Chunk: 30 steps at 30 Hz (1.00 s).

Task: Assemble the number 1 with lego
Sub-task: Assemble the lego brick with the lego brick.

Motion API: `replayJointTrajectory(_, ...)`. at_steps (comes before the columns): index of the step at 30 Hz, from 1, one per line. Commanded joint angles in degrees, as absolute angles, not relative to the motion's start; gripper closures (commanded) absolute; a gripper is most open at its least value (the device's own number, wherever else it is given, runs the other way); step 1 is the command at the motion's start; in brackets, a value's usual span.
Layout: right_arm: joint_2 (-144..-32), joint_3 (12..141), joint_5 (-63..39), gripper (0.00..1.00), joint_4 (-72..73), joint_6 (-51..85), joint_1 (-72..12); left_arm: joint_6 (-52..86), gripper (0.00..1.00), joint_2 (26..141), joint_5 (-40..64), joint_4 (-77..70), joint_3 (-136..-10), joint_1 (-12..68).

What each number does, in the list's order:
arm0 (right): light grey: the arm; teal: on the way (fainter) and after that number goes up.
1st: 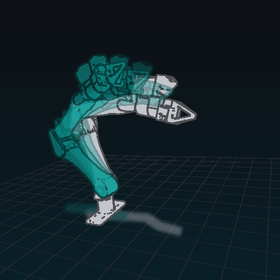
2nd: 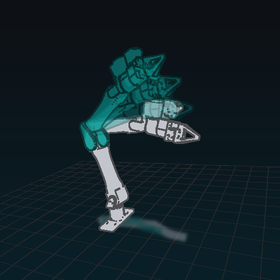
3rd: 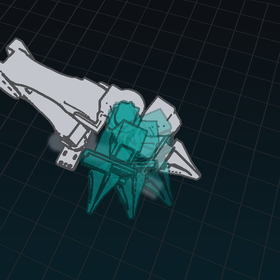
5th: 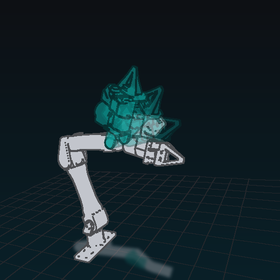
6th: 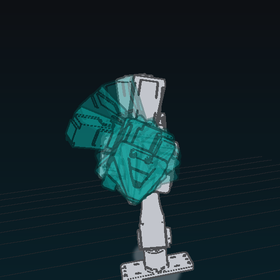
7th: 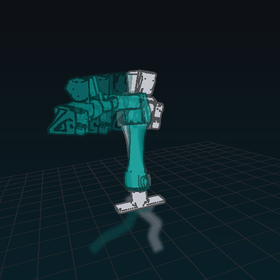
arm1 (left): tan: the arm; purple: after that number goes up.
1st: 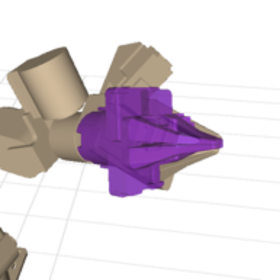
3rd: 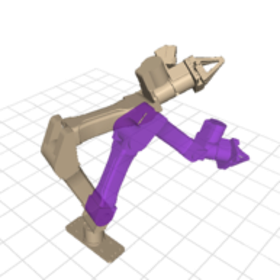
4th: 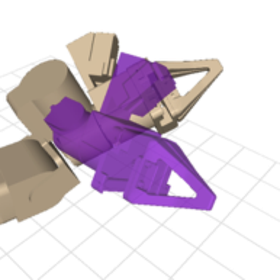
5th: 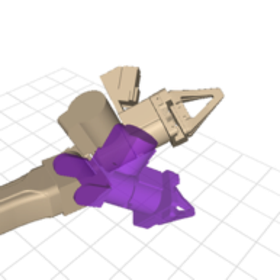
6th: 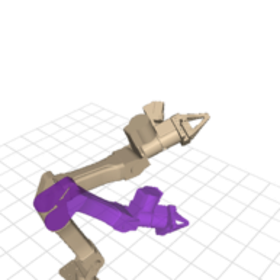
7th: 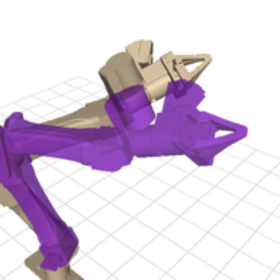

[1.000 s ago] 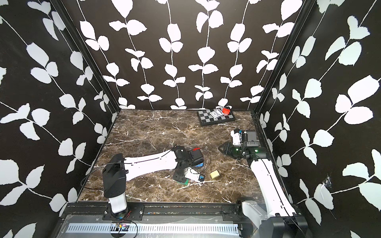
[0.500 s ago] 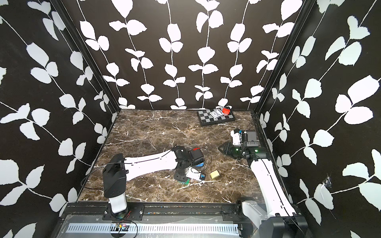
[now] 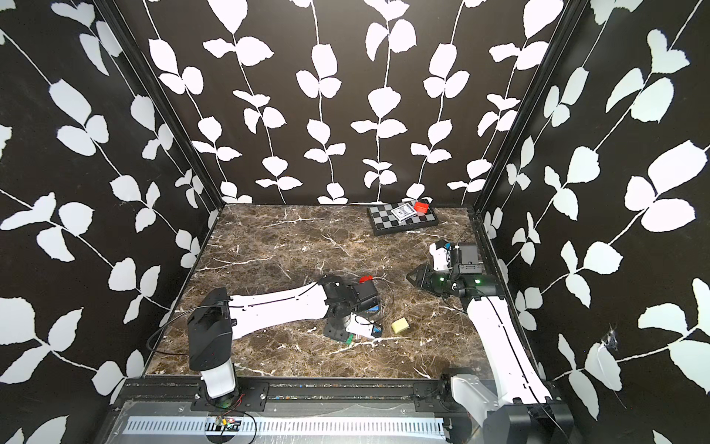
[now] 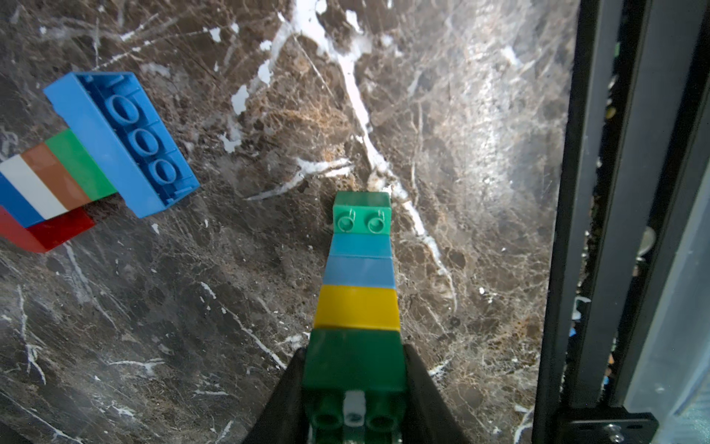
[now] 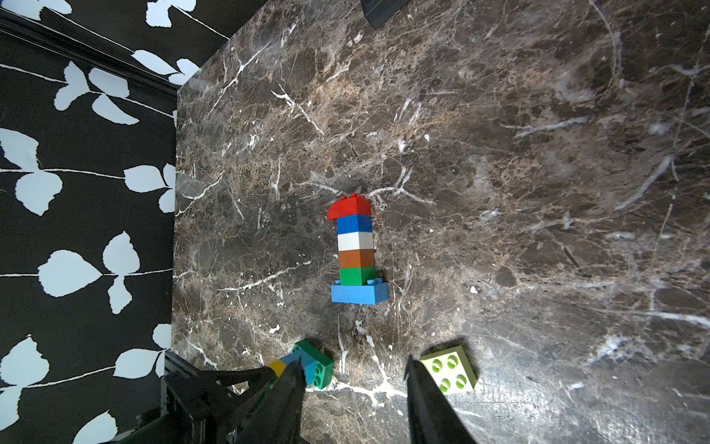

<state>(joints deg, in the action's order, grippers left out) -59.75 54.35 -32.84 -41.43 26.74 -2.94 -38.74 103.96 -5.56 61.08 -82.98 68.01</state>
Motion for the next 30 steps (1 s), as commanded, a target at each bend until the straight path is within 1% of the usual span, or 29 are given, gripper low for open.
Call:
replayJointTrajectory(1, -59.67, 53.76, -33.41, 0.57, -41.17, 26.19, -2.71, -38.75, 0.79, 106.87, -4.33, 61.72, -79.1, 68.03)
replayJointTrajectory(6, -59.34, 53.88, -33.38, 0.57, -41.63, 26.1, -2.63, -39.59, 0.79, 108.49, -2.0, 62.66, -78.86, 67.98)
replayJointTrajectory(8, -59.23, 53.8, -33.32, 0.57, -41.75, 26.11, -2.6, -39.81, 0.78, 108.8, -1.03, 63.03, -79.08, 68.03)
replayJointTrajectory(13, -58.8, 53.53, -33.23, 0.57, -41.84, 26.1, -2.63, -39.56, 0.7, 108.16, -0.76, 62.85, -80.21, 67.89)
replayJointTrajectory(19, -58.36, 53.52, -33.32, 0.57, -41.9, 26.02, -2.63, -39.46, 0.55, 106.47, -2.37, 61.91, -81.54, 67.86)
replayJointTrajectory(24, -57.84, 53.29, -33.4, 0.57, -41.96, 25.84, -2.63, -39.55, 0.38, 104.5, -3.67, 60.28, -82.33, 67.91)
replayJointTrajectory(28, -57.47, 53.09, -33.57, 0.57, -42.1, 25.84, -2.63, -38.97, 0.28, 102.08, -4.07, 58.54, -82.62, 67.89)
replayJointTrajectory(30, -57.21, 53.0, -33.7, 0.57, -42.25, 25.75, -2.63, -38.03, 0.26, 99.3, -3.4, 56.4, -82.04, 67.94)
